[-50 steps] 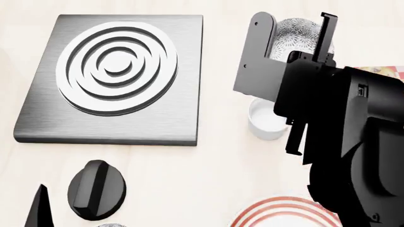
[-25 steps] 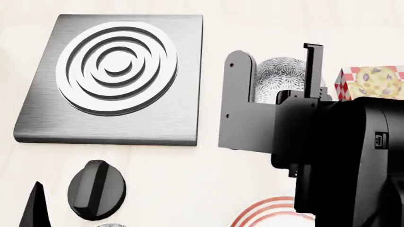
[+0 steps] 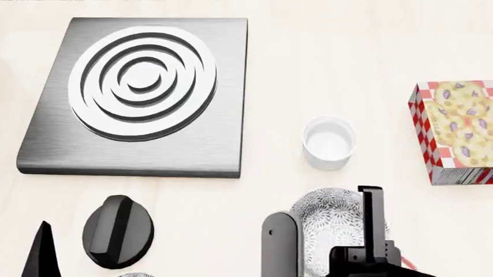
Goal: Pick the akita bowl on the ramekin and place it on the plate.
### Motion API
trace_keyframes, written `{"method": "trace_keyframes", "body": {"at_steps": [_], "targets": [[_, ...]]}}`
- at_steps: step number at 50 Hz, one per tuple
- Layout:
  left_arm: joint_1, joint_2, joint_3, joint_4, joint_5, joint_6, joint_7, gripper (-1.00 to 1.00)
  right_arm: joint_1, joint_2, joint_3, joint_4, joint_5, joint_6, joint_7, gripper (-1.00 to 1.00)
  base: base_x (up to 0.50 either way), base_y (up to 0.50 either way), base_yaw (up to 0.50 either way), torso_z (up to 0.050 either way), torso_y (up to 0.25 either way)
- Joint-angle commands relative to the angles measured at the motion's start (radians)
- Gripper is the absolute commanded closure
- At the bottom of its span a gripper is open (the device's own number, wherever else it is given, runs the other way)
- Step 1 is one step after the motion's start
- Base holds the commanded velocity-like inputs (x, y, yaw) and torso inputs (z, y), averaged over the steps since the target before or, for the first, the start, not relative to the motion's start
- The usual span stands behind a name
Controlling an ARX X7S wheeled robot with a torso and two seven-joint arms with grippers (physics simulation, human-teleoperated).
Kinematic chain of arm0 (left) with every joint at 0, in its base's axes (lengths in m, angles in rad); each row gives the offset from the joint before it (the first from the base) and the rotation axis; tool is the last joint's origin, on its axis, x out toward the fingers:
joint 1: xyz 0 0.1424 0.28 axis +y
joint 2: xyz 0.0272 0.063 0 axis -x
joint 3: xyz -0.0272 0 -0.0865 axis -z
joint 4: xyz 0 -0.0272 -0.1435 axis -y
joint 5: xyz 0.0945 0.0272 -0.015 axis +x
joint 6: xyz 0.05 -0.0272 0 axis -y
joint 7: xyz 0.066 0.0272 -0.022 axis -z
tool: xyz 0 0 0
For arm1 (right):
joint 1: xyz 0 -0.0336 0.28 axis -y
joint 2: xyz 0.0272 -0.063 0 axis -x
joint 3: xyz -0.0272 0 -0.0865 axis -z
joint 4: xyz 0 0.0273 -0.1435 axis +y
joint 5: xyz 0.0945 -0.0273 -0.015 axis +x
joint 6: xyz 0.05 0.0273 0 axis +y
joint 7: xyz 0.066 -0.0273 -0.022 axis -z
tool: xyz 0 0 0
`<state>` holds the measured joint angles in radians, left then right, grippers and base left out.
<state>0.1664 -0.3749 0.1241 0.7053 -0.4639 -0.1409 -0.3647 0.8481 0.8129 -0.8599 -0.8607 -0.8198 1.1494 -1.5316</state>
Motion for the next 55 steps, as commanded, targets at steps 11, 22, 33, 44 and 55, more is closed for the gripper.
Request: {"method": "trace_keyframes", "body": {"at_steps": [11, 22, 33, 44, 55], "targets": [[-0.001, -0.005, 0.003, 0.001, -0.002, 0.003, -0.009, -1.00, -0.135, 0.096, -0.111, -0.175, -0.094, 0.131, 0.006, 1.00, 0.00, 0.00, 0.00, 0.000, 0.000], [0.000, -0.008, 0.008, -0.001, 0.001, 0.005, -0.012, -1.00, -0.252, 0.113, 0.002, -0.186, -0.151, 0.085, -0.038, 1.00, 0.00, 0.00, 0.00, 0.000, 0.000], [-0.001, -0.010, 0.012, -0.002, 0.002, 0.006, -0.015, -1.00, -0.326, 0.128, 0.075, -0.186, -0.150, 0.053, -0.038, 1.00, 0.00, 0.00, 0.00, 0.000, 0.000], [-0.007, -0.010, 0.018, -0.005, 0.003, 0.005, -0.019, -1.00, -0.419, 0.126, 0.160, -0.186, -0.161, 0.018, -0.038, 1.00, 0.00, 0.00, 0.00, 0.000, 0.000], [-0.007, -0.013, 0.020, -0.007, 0.002, 0.010, -0.020, -1.00, -0.444, 0.102, 0.166, -0.185, -0.182, 0.010, -0.034, 1.00, 0.00, 0.00, 0.00, 0.000, 0.001]]}}
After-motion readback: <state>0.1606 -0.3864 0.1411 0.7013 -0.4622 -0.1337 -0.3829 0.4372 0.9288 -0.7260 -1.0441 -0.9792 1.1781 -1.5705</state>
